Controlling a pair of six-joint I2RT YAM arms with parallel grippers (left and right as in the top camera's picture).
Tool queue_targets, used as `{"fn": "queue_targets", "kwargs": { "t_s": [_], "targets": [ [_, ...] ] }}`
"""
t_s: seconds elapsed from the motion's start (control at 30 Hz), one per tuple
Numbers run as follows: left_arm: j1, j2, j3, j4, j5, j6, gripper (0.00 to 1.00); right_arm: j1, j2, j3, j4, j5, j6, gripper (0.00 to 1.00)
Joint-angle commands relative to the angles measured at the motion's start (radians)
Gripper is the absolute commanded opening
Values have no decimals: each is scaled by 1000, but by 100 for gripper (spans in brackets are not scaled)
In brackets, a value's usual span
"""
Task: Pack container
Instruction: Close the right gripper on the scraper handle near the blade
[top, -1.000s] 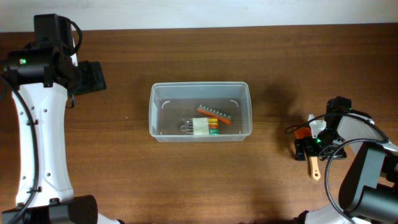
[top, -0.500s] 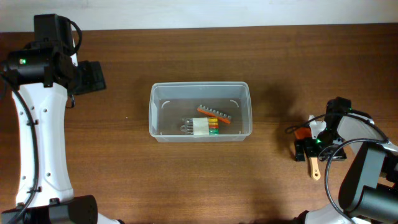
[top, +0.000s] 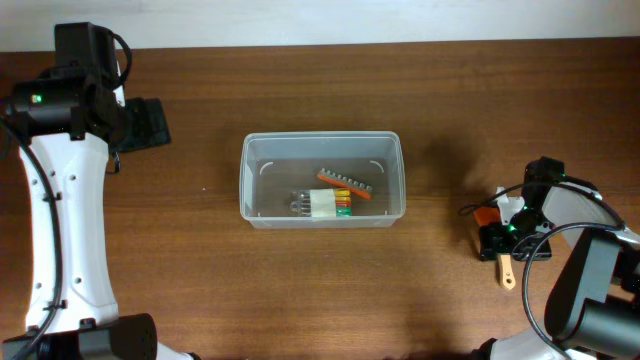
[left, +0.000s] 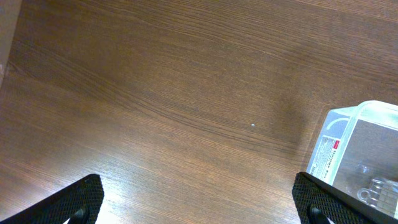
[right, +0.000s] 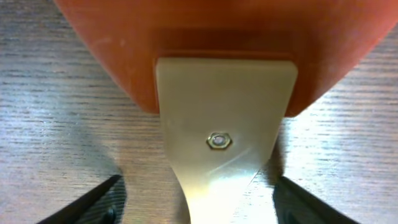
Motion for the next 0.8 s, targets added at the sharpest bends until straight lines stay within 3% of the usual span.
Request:
{"fn": "queue_targets", "kwargs": {
  "t_s": [0.0,0.07,0.3,0.77],
  "targets": [
    [2,-13,14,2,-10,6,99,3,7,-12,-11,2,10,65],
    [2,-13,14,2,-10,6,99,3,7,-12,-14,5,10,57],
    [2,-13,14,2,-10,6,99,3,7,-12,-19,39,10,45],
    [2,-13,14,2,-10,6,99,3,7,-12,-18,39,10,33]
  ]
}}
